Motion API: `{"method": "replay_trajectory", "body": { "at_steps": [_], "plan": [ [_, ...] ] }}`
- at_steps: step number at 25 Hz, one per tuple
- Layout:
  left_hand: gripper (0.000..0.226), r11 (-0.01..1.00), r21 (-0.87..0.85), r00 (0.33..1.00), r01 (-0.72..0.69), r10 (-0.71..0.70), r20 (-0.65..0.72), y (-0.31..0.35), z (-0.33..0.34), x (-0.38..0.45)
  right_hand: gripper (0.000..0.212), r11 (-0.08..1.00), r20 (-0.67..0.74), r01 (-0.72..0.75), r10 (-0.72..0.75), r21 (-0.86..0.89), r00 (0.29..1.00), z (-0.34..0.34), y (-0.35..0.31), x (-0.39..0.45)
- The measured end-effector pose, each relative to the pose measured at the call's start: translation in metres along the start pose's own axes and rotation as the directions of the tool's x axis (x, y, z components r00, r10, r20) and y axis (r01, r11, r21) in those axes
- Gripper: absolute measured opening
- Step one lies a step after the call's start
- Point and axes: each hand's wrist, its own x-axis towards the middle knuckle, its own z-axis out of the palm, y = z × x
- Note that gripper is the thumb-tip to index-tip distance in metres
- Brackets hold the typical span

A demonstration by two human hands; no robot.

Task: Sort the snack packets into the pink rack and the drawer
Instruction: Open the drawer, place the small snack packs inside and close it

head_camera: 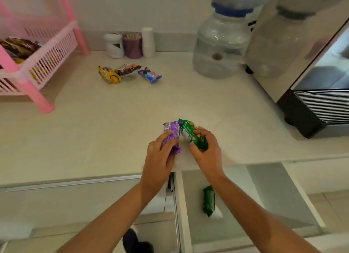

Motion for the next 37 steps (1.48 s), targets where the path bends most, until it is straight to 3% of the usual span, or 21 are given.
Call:
{"method": "replay_trajectory", "body": {
  "at_steps": [5, 8, 12, 14, 17, 19, 21, 23, 26, 28, 32, 37],
  "plan": [
    [0.039, 0.986, -0.133, 0.986, -0.104, 0.12, 0.119, 0.059, 0.013, -0.04, 0.02, 0.995, -0.043, -0.092, 0.094, 0.038, 0.995, -0.103, -0.004, -0.033],
    [0.044, 0.977, -0.131, 0.968, -0.168, 0.189, 0.167, 0.077, 0.018, -0.054, 0.023, 0.992, -0.042, -0.124, 0.124, 0.001, 0.991, -0.147, 0.001, -0.056],
    [0.032, 0.931, -0.18, 0.882, -0.316, 0.359, 0.305, 0.094, 0.028, -0.077, 0.017, 0.959, 0.102, -0.252, 0.265, -0.129, 0.959, -0.188, 0.024, -0.078],
    [0.03, 0.91, -0.201, 0.833, -0.361, 0.412, 0.368, 0.095, 0.041, -0.08, 0.015, 0.896, 0.183, -0.362, 0.413, -0.258, 0.892, -0.196, 0.045, -0.076],
    [0.039, 0.904, -0.158, 0.754, -0.398, 0.421, 0.505, 0.086, 0.064, -0.083, 0.01, 0.7, 0.276, -0.544, 0.697, -0.463, 0.662, -0.187, 0.084, -0.061],
    [0.04, 0.927, -0.07, 0.716, -0.369, 0.331, 0.615, 0.077, 0.085, -0.084, 0.018, 0.588, 0.282, -0.506, 0.782, -0.632, 0.556, -0.182, 0.113, -0.049],
    [0.035, 0.963, 0.034, 0.719, -0.269, 0.176, 0.672, 0.068, 0.108, -0.08, 0.026, 0.567, 0.263, -0.493, 0.789, -0.66, 0.556, -0.174, 0.136, -0.034],
    [0.037, 0.971, 0.168, 0.718, -0.172, 0.006, 0.696, 0.056, 0.13, -0.072, 0.033, 0.57, 0.191, -0.512, 0.766, -0.642, 0.613, -0.166, 0.149, -0.022],
    [0.038, 0.96, 0.279, 0.708, 0.034, -0.22, 0.671, 0.045, 0.156, -0.058, 0.036, 0.606, 0.098, -0.429, 0.645, -0.67, 0.758, -0.153, 0.169, -0.016],
    [0.04, 0.936, 0.339, 0.682, 0.094, -0.309, 0.663, 0.043, 0.17, -0.055, 0.039, 0.615, 0.111, -0.363, 0.596, -0.7, 0.795, -0.148, 0.181, -0.02],
    [0.047, 0.9, 0.418, 0.576, 0.127, -0.41, 0.707, 0.037, 0.189, -0.064, 0.05, 0.556, 0.241, -0.183, 0.602, -0.811, 0.761, -0.149, 0.195, -0.02],
    [0.058, 0.887, 0.417, 0.512, 0.201, -0.458, 0.727, 0.024, 0.199, -0.079, 0.071, 0.536, 0.331, -0.119, 0.665, -0.836, 0.669, -0.144, 0.208, -0.022]
  ]
}}
